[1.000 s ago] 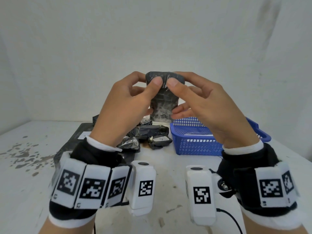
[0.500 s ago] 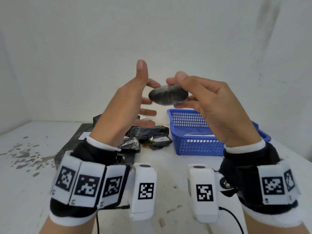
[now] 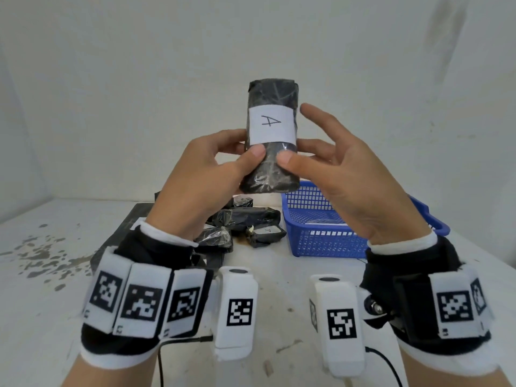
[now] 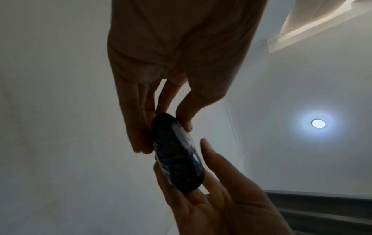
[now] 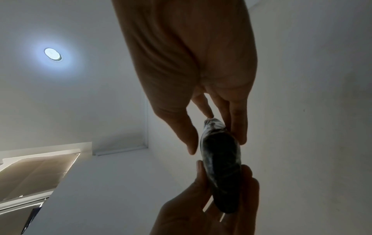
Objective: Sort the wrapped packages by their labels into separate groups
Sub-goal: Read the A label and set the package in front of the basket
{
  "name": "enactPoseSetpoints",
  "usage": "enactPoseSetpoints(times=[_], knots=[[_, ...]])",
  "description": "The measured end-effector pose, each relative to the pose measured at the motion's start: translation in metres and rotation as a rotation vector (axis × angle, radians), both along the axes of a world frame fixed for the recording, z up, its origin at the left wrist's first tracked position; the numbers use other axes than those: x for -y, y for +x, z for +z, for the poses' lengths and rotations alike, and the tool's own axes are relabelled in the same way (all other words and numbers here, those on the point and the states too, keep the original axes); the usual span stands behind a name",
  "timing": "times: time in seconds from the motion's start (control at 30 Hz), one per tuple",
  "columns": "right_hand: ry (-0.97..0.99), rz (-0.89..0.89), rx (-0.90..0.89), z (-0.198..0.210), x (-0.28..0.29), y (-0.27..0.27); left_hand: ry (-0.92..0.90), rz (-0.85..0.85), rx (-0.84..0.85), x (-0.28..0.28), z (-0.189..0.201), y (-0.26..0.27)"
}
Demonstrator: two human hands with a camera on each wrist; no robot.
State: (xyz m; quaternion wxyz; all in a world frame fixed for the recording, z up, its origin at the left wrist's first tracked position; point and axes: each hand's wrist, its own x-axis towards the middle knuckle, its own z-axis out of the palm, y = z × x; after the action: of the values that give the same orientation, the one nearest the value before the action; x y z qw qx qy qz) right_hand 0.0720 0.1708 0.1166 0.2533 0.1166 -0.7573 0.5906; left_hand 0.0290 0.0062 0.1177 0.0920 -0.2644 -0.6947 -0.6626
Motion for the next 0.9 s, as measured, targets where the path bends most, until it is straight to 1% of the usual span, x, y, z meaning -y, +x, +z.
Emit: enactPoseSetpoints(times=[0.17, 0.37, 0.63, 0.9], knots=[[0.01, -0.021, 0.021, 0.0006, -0.0004, -0.0003, 0.019, -0.006, 0.0, 0.0008, 0.0, -0.0004], [0.042, -0.033, 0.014, 0.0002, 0.0016, -0.0015, 0.047, -0.054, 0.019, 0.003, -0.0002, -0.0006], [0.032, -0.043, 0.012, -0.0011, 0.0003, -0.003, 0.024, -0.05, -0.022, 0.0016, -0.0005, -0.0015], [0.022, -0.048, 0.01, 0.0002, -0.002, -0.0007, 0.043, -0.05, -0.008, 0.0016, -0.0008, -0.0005]])
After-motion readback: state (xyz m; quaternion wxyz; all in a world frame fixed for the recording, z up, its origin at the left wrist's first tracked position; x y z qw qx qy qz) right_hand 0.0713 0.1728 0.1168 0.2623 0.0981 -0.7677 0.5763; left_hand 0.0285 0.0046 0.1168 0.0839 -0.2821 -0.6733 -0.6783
